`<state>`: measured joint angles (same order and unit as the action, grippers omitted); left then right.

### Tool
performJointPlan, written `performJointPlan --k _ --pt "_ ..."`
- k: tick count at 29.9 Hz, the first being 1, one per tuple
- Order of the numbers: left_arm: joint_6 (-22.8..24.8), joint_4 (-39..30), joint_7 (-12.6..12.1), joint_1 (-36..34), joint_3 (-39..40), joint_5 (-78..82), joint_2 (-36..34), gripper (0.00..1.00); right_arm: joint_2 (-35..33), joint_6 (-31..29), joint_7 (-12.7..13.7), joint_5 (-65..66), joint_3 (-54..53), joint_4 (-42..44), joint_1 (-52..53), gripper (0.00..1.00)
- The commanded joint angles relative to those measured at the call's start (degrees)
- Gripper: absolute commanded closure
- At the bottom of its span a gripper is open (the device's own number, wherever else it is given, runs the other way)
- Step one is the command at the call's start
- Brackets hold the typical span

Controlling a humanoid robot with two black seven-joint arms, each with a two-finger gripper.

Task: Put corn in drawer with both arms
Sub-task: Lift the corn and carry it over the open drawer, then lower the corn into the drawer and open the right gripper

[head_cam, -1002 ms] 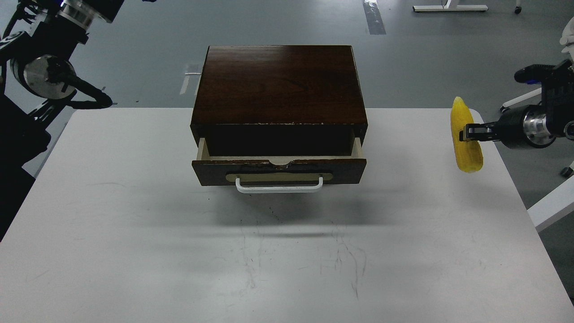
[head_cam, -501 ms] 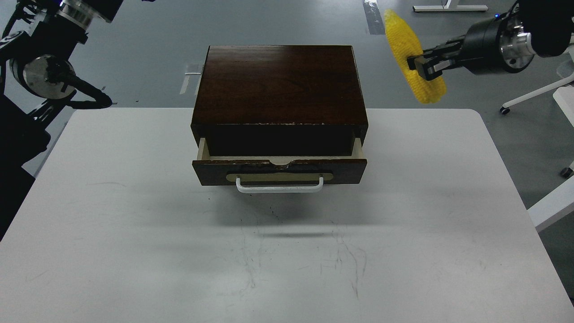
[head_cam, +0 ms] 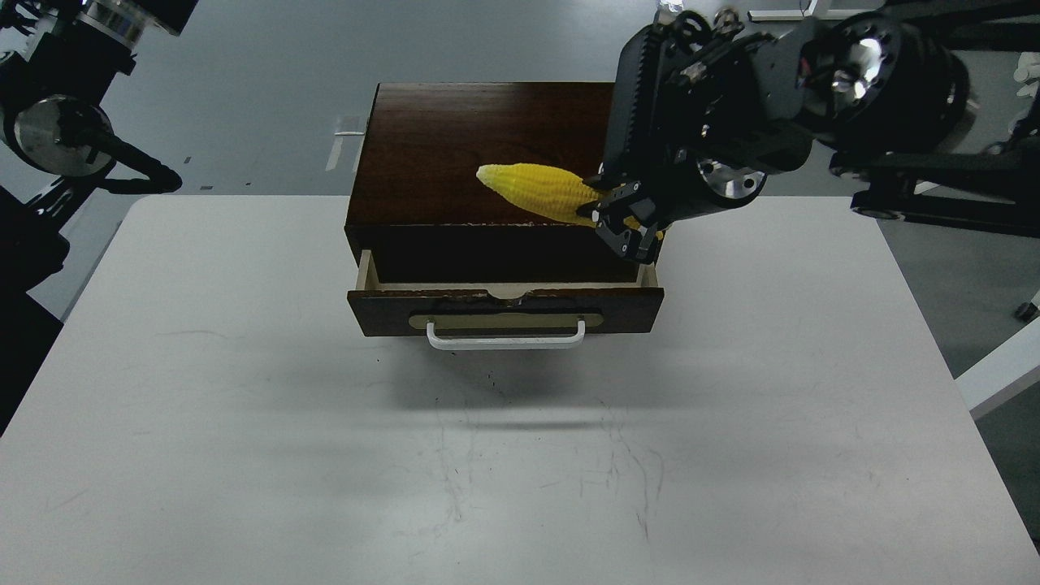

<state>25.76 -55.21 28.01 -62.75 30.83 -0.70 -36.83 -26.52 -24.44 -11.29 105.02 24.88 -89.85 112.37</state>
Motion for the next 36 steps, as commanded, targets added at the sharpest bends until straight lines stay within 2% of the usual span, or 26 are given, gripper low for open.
performJointPlan --k 1,13,15,17,18,19,26,28,35,36 --pt "0.1 0.0 0.0 -0.1 0.1 0.0 -0.2 0.02 4.1 0.1 0.0 1.9 0.0 1.5 -0.5 1.00" --pt "0.2 0.0 0.0 0.1 0.1 -0.1 -2.3 0.02 6.2 0.1 0.0 2.1 0.1 1.5 -2.6 0.97" --pt "0.3 0.0 0.0 0.1 0.1 -0.1 -2.5 0.02 6.2 0.1 0.0 2.1 0.1 1.5 -3.2 0.89" --pt "0.3 0.0 0.0 0.1 0.1 -0.1 -2.8 0.02 6.3 0.1 0.0 2.1 0.0 1.5 -3.4 0.70" --pt "0.3 0.0 0.0 0.1 0.1 -0.1 -2.8 0.02 6.3 0.1 0.0 2.1 0.0 1.5 -3.4 0.70" --pt "0.3 0.0 0.0 0.1 0.1 -0.1 -2.9 0.02 6.4 0.1 0.0 2.0 0.0 1.5 -3.3 0.64" --pt "0.3 0.0 0.0 0.2 0.1 -0.1 -2.8 0.02 7.3 0.1 0.1 2.0 0.1 2.0 -3.3 0.55" --pt "0.3 0.0 0.0 0.2 0.1 -0.2 -2.9 0.02 7.3 0.0 0.1 2.0 0.1 2.1 -3.4 0.49" --pt "0.3 0.0 0.0 0.2 0.2 -0.2 -2.9 0.02 7.3 0.0 0.1 1.9 0.1 2.4 -3.3 0.45" --pt "0.3 0.0 0.0 0.2 0.2 -0.2 -2.9 0.02 7.2 0.0 0.1 1.8 0.1 2.4 -3.3 0.42"
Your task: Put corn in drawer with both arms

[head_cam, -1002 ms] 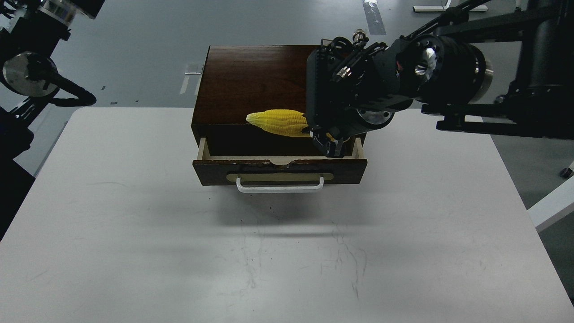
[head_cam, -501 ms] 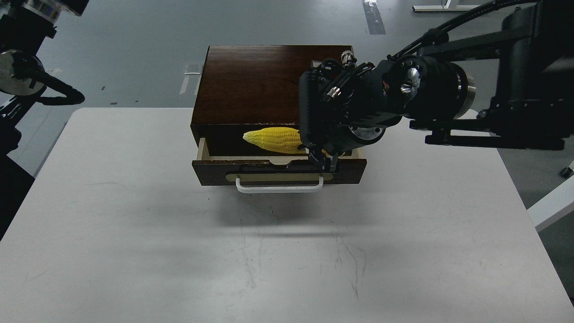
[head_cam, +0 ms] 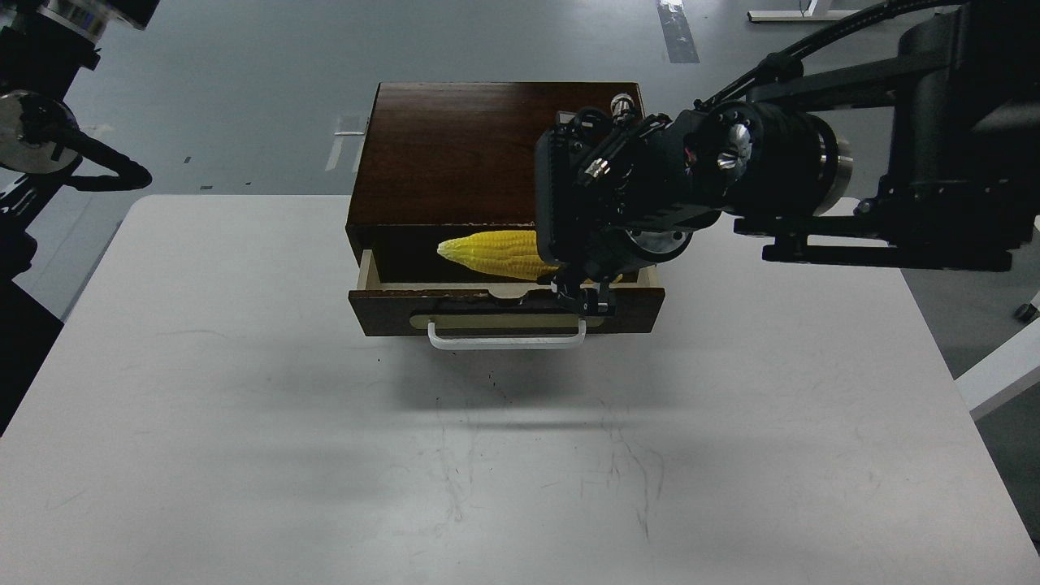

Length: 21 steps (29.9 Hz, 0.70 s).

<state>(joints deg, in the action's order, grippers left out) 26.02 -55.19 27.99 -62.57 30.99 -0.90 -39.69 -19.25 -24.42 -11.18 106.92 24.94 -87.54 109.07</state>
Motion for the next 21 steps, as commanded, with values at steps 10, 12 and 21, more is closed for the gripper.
performJointPlan --k 10,12,21 --pt "0.6 0.0 0.0 0.0 0.0 0.0 0.0 0.02 -1.0 0.1 0.1 -1.4 -1.0 0.4 -0.1 0.18" --pt "1.6 0.1 0.0 -0.1 -0.1 0.0 -0.3 0.02 -1.8 0.2 0.1 -4.2 -4.5 2.0 -0.3 0.08" --pt "1.7 0.5 0.0 0.0 -0.1 -0.1 -0.9 0.02 -8.5 -0.8 0.5 -44.4 -13.2 5.9 -1.1 0.00"
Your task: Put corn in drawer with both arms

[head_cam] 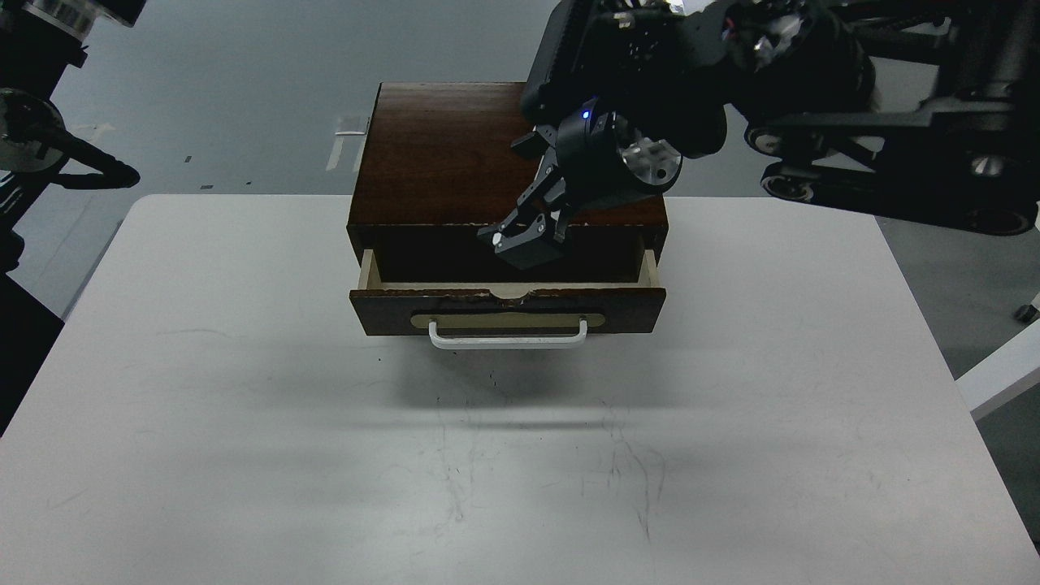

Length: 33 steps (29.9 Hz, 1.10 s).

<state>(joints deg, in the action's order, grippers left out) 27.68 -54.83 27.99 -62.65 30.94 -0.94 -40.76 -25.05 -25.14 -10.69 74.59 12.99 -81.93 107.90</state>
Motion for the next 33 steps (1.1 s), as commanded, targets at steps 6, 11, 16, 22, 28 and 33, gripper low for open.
performJointPlan --k 6,11,16,22,28,33 --pt "-0.8 0.3 0.0 0.1 0.0 -0.3 0.8 0.02 -11.9 1.4 0.1 -33.5 -9.3 2.0 -5.3 0.00" --pt "-0.8 1.6 0.0 0.1 0.0 -0.2 2.5 0.02 -15.9 1.8 -0.2 -46.5 -23.7 7.9 -16.9 0.00" --pt "-0.3 6.6 0.0 0.1 0.0 -0.3 6.3 0.02 -16.3 2.5 -0.6 -54.1 -34.7 11.4 -27.1 0.00" --pt "-0.2 11.5 0.0 0.0 0.0 -0.2 9.8 0.02 -16.3 4.7 -0.6 -71.7 -43.6 20.1 -36.9 0.00" --pt "-0.2 12.0 0.0 0.1 0.1 -0.6 10.2 0.02 -15.7 4.2 -0.6 -92.5 -45.9 30.4 -41.1 0.00" --pt "-0.1 13.9 0.0 0.8 0.4 -4.2 10.0 0.02 -15.3 1.5 -0.4 -102.2 -46.1 35.3 -43.7 0.00"
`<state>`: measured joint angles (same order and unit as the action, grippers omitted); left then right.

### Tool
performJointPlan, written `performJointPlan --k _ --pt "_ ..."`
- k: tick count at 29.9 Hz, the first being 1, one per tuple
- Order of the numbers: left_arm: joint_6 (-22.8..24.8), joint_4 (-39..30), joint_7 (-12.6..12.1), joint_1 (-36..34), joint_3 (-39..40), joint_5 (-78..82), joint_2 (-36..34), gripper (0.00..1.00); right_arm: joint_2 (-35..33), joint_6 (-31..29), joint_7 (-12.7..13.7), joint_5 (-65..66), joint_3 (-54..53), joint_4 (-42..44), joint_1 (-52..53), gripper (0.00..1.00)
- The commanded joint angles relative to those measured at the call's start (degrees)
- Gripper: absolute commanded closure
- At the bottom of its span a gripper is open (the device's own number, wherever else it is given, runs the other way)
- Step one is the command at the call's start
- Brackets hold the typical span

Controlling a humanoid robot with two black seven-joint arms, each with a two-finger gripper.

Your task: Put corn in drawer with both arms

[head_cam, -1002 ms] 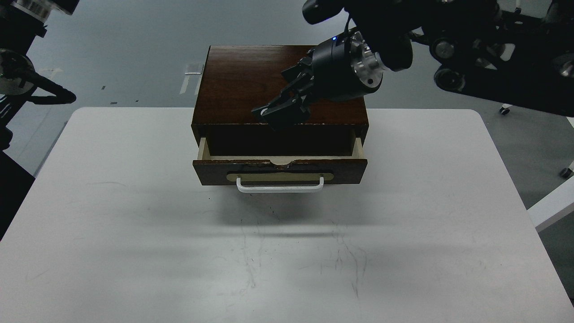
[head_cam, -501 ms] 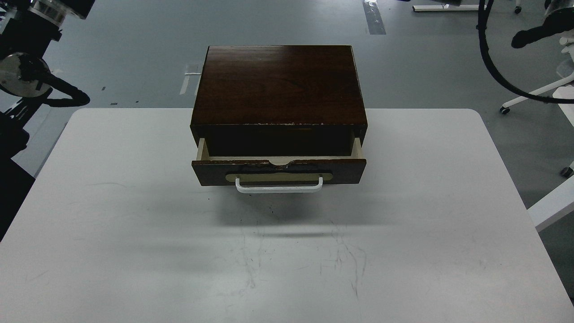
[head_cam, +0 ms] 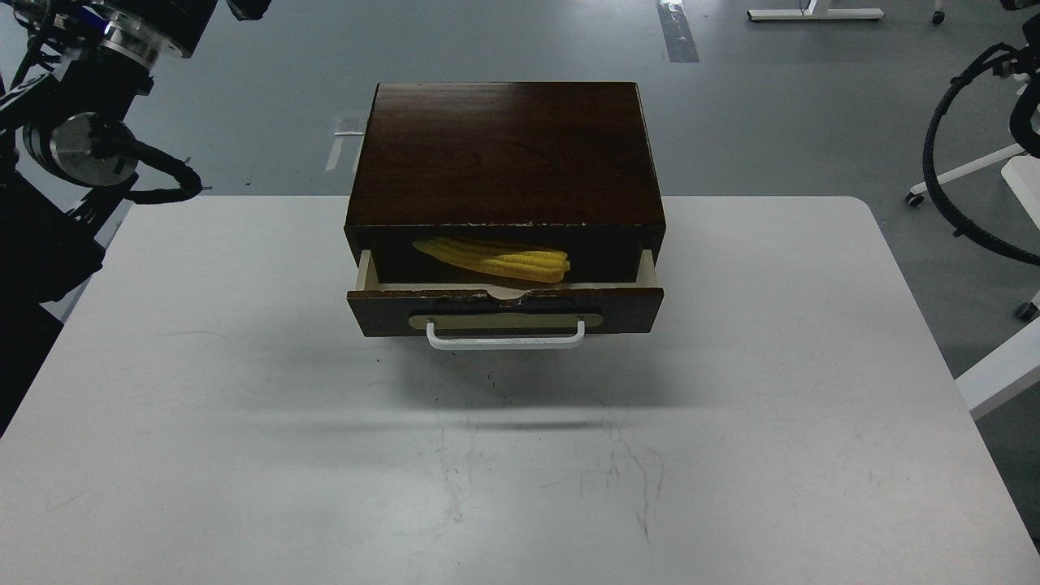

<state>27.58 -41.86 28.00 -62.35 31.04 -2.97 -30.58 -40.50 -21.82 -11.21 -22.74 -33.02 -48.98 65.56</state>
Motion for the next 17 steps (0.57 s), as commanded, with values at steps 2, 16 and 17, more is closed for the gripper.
performJointPlan --k 2,16,17 --pt "0.0 1.1 0.0 0.9 0.3 -4.8 -0.5 0.02 1.0 -3.8 0.2 -8.1 -0.1 3.9 -2.3 0.00" --pt "-1.1 0.1 -1.4 5.1 3.1 -7.2 -1.3 0.02 3.7 -6.0 -0.3 -9.3 -2.6 9.1 -6.8 0.00" --pt "-0.7 0.0 -2.0 5.1 3.4 -7.3 -2.3 0.02 3.9 -6.2 -0.4 -9.4 -2.6 9.5 -6.8 0.00"
